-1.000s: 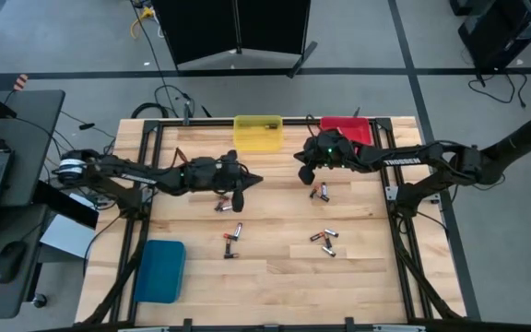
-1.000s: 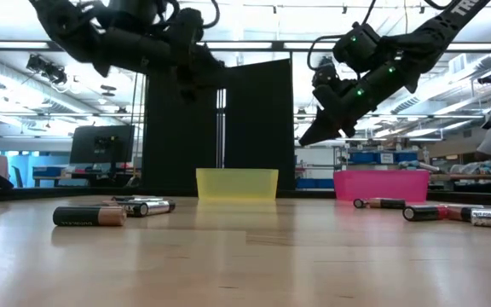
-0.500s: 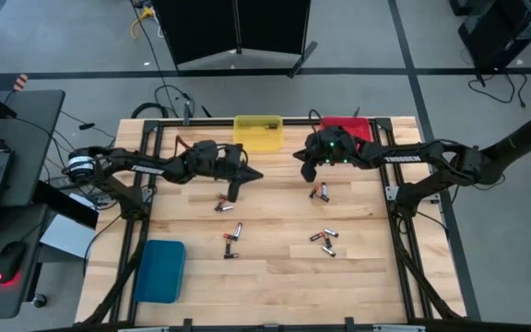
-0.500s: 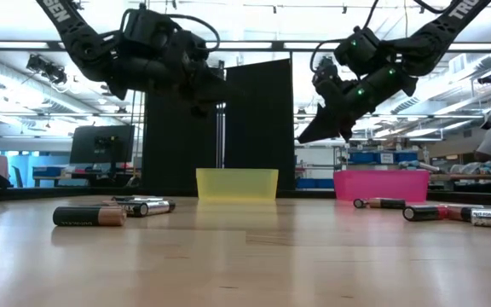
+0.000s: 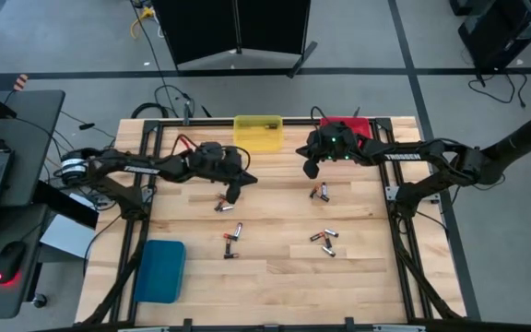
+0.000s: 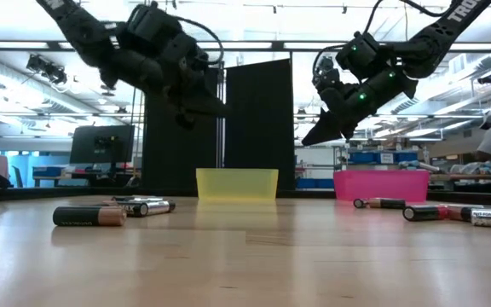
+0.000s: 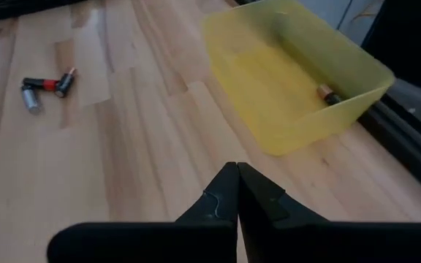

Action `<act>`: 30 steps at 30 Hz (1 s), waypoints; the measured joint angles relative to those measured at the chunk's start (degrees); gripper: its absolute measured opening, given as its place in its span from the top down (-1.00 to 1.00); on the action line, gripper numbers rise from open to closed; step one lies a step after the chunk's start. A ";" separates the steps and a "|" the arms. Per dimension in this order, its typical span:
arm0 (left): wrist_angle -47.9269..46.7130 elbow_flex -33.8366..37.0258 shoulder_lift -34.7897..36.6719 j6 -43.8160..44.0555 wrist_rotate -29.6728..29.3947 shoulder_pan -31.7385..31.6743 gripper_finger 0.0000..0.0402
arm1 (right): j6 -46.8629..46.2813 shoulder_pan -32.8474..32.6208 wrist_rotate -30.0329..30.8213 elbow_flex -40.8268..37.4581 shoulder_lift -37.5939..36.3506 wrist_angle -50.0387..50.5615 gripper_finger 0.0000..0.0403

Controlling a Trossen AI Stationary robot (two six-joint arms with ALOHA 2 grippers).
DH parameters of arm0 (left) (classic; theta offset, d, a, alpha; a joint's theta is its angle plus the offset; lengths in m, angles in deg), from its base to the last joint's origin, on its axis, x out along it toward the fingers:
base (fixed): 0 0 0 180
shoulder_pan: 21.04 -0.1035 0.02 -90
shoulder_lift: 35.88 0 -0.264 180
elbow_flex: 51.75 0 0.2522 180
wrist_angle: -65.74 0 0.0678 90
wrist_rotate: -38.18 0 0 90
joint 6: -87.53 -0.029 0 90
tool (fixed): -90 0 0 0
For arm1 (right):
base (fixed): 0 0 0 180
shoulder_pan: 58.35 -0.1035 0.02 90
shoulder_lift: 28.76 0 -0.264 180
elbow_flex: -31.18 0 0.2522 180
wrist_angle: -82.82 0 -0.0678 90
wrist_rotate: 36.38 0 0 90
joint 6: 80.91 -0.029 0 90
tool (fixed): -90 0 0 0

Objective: Sort batteries
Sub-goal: Put the black-red battery into the blue bin

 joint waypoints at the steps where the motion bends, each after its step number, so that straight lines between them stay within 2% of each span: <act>1: -2.52 -0.66 0.72 -0.46 -1.48 0.92 0.95 | 0.01 -0.16 -0.05 0.01 -0.02 0.06 0.94; 8: -21.20 -3.37 6.18 -2.92 -10.77 10.02 0.95 | -0.30 -3.36 -0.03 0.00 -0.02 0.33 0.94; 11: -24.70 -3.41 7.18 -2.80 -14.04 14.02 0.95 | -2.26 -5.46 0.16 0.00 -0.02 0.28 0.94; 16: -28.78 -3.41 7.22 -1.69 -14.98 19.84 0.95 | -5.38 -9.58 0.64 0.00 -0.02 0.31 0.92; 19: -30.15 -3.41 7.21 -1.04 -16.12 22.79 0.95 | -5.81 -12.35 3.53 0.01 -0.02 0.32 0.91; 23: -32.23 -3.41 7.15 2.80 -17.18 25.49 0.95 | -6.54 -15.44 5.91 0.00 -0.02 0.31 0.92; 30: -39.35 -3.41 7.06 2.52 -18.86 29.37 0.88 | -7.80 -18.61 6.43 0.00 -0.01 0.31 0.89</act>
